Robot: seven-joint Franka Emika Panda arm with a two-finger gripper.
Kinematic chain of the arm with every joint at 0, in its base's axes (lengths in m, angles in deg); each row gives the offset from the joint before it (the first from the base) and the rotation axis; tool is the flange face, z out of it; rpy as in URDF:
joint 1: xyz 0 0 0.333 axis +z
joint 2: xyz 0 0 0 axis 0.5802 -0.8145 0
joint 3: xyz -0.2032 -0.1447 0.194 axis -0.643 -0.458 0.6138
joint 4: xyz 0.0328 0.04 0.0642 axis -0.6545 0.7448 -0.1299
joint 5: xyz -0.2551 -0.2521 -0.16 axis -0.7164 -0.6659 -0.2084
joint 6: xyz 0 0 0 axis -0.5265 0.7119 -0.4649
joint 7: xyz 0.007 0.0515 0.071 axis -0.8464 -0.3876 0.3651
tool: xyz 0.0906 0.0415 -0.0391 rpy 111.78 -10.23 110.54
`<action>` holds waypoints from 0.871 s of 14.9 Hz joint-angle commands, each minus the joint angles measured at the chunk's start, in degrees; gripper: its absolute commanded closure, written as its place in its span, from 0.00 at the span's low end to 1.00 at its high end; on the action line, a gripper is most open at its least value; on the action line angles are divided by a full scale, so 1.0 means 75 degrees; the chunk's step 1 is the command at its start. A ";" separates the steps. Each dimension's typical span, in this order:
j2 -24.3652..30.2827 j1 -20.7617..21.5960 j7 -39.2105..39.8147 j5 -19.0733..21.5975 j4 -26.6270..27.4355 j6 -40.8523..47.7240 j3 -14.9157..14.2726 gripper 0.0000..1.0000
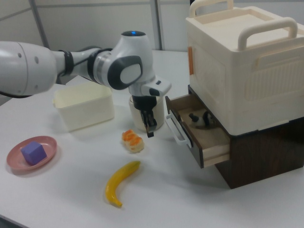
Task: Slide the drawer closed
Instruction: 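Move the gripper down toward the open drawer's front face, then push the drawer front with the gripper into the brown cabinet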
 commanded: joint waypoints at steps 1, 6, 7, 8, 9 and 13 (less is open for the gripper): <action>-0.0148 -0.0097 -0.0431 -0.0360 0.0159 -0.0617 -0.0048 1.00; -0.0301 -0.0356 -0.0548 -0.0852 0.0054 -0.1682 -0.0222 1.00; -0.0336 -0.0344 -0.0548 -0.1027 0.0054 -0.1917 -0.0258 1.00; -0.0452 -0.0356 -0.0571 -0.1319 -0.0074 -0.2036 -0.0282 1.00; -0.0581 -0.0367 -0.0699 -0.1496 -0.0214 -0.2118 -0.0294 1.00; -0.1086 -0.0648 -0.1017 -0.2388 -0.0438 -0.3113 -0.0352 1.00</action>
